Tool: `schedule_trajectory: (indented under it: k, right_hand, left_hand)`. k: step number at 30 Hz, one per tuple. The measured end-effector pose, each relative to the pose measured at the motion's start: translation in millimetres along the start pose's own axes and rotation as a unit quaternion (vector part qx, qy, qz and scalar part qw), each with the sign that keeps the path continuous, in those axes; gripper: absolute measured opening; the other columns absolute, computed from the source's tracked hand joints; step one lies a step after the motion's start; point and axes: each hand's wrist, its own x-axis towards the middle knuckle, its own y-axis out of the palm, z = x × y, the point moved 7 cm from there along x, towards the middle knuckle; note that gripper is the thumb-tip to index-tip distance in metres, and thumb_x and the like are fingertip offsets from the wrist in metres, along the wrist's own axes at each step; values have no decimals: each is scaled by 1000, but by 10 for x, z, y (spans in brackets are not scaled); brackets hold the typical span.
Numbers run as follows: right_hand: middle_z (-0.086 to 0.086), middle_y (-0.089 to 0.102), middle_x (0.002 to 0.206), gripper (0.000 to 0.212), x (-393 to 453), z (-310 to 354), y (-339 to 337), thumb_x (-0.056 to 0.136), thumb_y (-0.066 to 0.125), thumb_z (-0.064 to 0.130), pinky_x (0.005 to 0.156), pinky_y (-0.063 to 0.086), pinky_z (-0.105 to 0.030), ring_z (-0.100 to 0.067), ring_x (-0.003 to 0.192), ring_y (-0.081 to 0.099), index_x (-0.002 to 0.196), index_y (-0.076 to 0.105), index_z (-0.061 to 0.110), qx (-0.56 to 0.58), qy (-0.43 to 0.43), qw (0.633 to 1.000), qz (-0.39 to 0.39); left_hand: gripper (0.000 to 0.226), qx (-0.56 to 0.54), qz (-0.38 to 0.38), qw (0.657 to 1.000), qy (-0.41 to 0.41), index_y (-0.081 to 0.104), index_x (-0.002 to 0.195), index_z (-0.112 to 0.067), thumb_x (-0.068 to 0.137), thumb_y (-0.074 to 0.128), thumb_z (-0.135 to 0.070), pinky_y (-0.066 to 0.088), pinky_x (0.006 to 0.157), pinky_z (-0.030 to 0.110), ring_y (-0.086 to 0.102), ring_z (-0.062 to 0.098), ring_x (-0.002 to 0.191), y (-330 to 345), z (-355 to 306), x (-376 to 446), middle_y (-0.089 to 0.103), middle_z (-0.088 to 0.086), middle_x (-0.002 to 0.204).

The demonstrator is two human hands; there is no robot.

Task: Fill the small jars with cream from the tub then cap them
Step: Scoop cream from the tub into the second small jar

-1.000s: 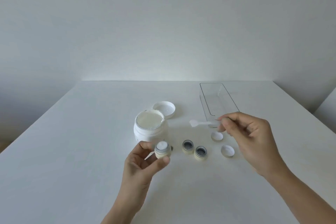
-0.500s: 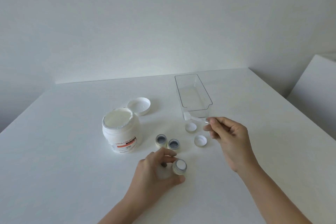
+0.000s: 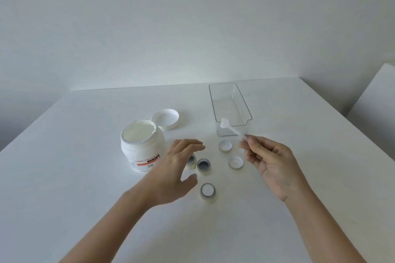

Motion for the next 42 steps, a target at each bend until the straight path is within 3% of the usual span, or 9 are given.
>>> schedule_trajectory:
  k: [4, 8, 12, 15, 21, 26, 33, 39, 42]
  right_hand:
    - [-9, 74, 80, 22, 9, -4, 13, 74, 66, 13, 68, 54, -15, -8, 72, 67, 92, 74, 4, 8, 5, 1000, 13]
    - [-6, 73, 76, 24, 18, 9, -2, 75, 64, 14, 66, 54, -15, -8, 70, 67, 95, 71, 2, 7, -3, 1000, 0]
    - [-7, 72, 76, 21, 11, 36, -25, 75, 65, 15, 64, 53, -15, -9, 67, 64, 91, 74, 4, 0, -19, 1000, -12]
    - [-9, 72, 75, 15, 7, 46, -45, 76, 66, 16, 61, 52, -17, -10, 63, 60, 82, 77, 8, -6, -31, 999, -22]
    - [-14, 63, 71, 18, 7, 44, 13, 75, 69, 25, 60, 51, -18, -14, 61, 57, 80, 77, 9, -101, -62, 993, -28]
    - [1, 66, 63, 19, 42, 252, 447, 74, 70, 35, 60, 47, -19, -14, 55, 47, 78, 76, 18, -240, -145, 960, 1]
    - [7, 65, 68, 11, 118, 592, 1672, 86, 68, 16, 61, 38, -9, -4, 62, 53, 77, 72, 19, -492, -364, 787, 75]
    - [-4, 46, 90, 24, 240, 254, 2528, 95, 57, 23, 76, 43, -32, -20, 88, 46, 86, 71, 5, -659, -421, 591, 198]
    - [-3, 38, 92, 27, 292, 60, 2721, 98, 49, 26, 80, 35, -31, -23, 94, 42, 86, 66, 8, -715, -436, 486, 248]
  left_hand:
    - [53, 85, 68, 994, -19, 51, 133, -20, 83, 65, -31, 29, 113, 33, 18, 13, 144, 212, 139, 182, 35, -6, 152]
    - [38, 105, 71, 992, -8, 61, 118, -22, 83, 64, -40, 18, 116, 31, 12, 12, 148, 287, 218, 226, 34, -4, 155]
    - [35, 63, 19, 998, 17, 66, 106, -17, 81, 72, -39, 33, 110, 31, 29, 17, 142, 207, 134, 206, 47, -1, 145]
    - [31, -57, -94, 994, -12, 69, 97, -14, 72, 83, -25, 51, 83, 24, 59, 12, 110, -33, 51, 114, 65, -3, 120]
    - [25, -425, -169, 869, -188, 70, 89, -15, 68, 82, -9, 56, 73, 24, 71, 15, 76, -73, 174, -323, 76, -2, 92]
    - [27, -518, -207, 804, -208, 74, 90, -13, 64, 83, -9, 54, 70, 19, 66, 13, 74, -142, 308, -630, 76, -1, 92]
    - [30, -532, -265, 774, -216, 72, 88, -13, 61, 84, -17, 55, 72, 23, 62, 16, 74, -174, 472, -883, 73, 5, 90]
    - [25, -528, -300, 764, -216, 73, 93, -13, 69, 80, -8, 54, 72, 19, 69, 13, 80, -209, 519, -928, 77, 13, 97]
    - [28, -536, -307, 757, -214, 73, 99, -11, 71, 79, -7, 55, 72, 18, 70, 12, 80, -206, 526, -935, 77, 10, 97]
